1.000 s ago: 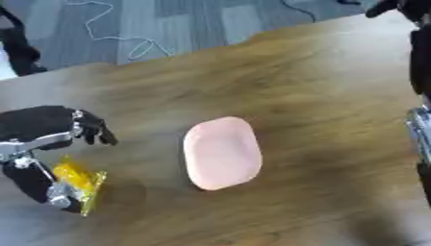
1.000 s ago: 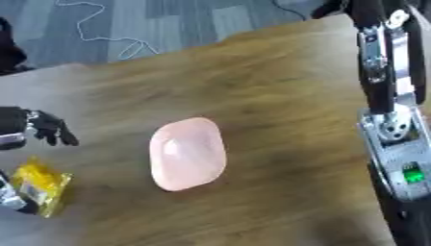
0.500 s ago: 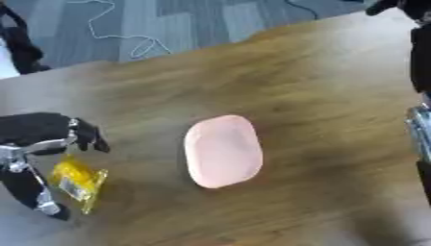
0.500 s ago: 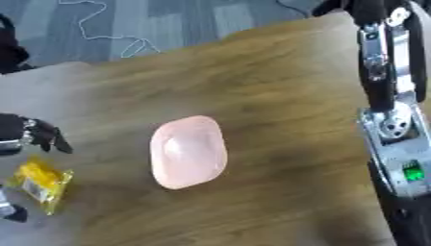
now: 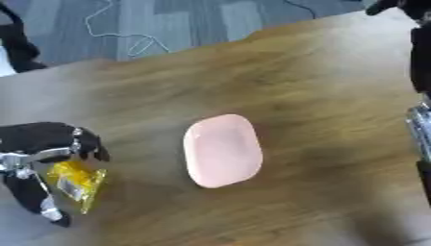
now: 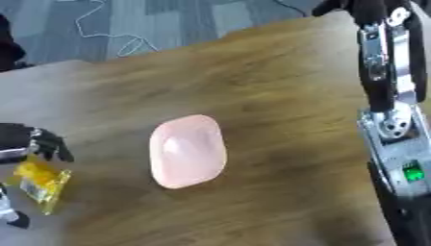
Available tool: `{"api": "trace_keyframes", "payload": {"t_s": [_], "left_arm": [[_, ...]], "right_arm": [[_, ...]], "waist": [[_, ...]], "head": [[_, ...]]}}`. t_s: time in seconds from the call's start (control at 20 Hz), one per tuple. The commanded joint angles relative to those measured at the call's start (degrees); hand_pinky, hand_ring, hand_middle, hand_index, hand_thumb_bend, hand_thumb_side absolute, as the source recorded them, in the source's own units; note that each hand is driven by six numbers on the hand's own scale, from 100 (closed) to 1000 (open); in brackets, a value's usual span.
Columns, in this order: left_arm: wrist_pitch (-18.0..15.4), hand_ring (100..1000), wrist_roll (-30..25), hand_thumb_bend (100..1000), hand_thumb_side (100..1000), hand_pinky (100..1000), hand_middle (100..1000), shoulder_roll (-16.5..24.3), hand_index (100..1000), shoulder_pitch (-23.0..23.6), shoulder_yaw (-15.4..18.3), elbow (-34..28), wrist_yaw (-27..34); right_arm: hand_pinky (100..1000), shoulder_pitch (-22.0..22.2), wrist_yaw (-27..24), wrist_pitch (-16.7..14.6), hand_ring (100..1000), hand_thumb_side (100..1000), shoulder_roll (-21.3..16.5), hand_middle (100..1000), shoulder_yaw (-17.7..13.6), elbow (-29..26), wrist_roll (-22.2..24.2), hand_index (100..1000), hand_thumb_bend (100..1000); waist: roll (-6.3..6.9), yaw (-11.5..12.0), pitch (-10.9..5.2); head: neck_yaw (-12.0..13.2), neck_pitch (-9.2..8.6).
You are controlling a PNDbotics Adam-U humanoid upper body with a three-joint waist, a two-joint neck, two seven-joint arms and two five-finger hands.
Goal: Pick up objects on the table and place them in the box.
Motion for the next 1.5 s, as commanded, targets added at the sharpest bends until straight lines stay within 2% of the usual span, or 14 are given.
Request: {"api": "trace_keyframes", "payload": {"t_s": [0.05,0.25,0.45,0.6,0.85,1.2,1.5], "left_arm": [[0.31,641,0.91,924,276,596,666,-0.65,809,-0.13,0.65,0.57,0.04],[0.11,635,1.74,919,276,591,657,-2.59,802,0.28,0.51,2.96,-0.66],[-0.83,636,1.89,921,273,598,655,-2.88,796,0.84,-0.01,4.97,-1.8],[-2.27,653,1.6,937,245,637,662,-2.09,791,0.64,0.35,5.84,-5.94],[-4.45,661,2.49,946,240,651,668,-1.25,791,0.58,1.2,7.82,-12.47],[-6.36,679,3.3,948,241,680,682,0.02,795,0.27,1.34,8.38,-17.23],[-6.76,684,4.09,949,246,695,683,0.03,789,0.13,1.91,8.25,-20.82]], "right_arm": [[553,-0.9,-0.25,-0.14,687,923,-0.92,751,-0.28,-0.45,-0.03,832,100],[552,-0.97,-0.24,-0.18,687,923,-0.9,751,-0.3,-0.45,-0.03,832,100],[552,-1.06,-0.23,-0.19,687,923,-0.96,751,-0.3,-0.45,-0.08,832,100],[552,-1.07,-0.34,-0.18,687,923,-0.97,751,-0.19,-0.45,0.03,832,100],[552,-0.98,-0.32,-0.15,687,923,-1.01,751,-0.22,-0.45,0.1,832,100],[552,-0.85,-0.32,-0.13,688,923,-1.12,752,-0.18,-0.45,0.15,833,100],[552,-0.75,-0.31,-0.12,688,923,-1.12,751,-0.22,-0.45,0.14,833,100]], "waist": [[-0.35,0.1,-0.73],[-0.51,-0.1,-0.61],[-0.6,-0.36,-0.45],[-0.53,-0.27,-0.44],[-0.53,-0.14,-0.47],[-0.31,0.02,-0.61],[-0.1,0.1,-0.62]], "head": [[-0.49,-0.22],[-0.64,-0.29],[-0.64,-0.27],[-0.63,-0.19],[-0.65,-0.1],[-0.66,0.07],[-0.81,0.14]]}}
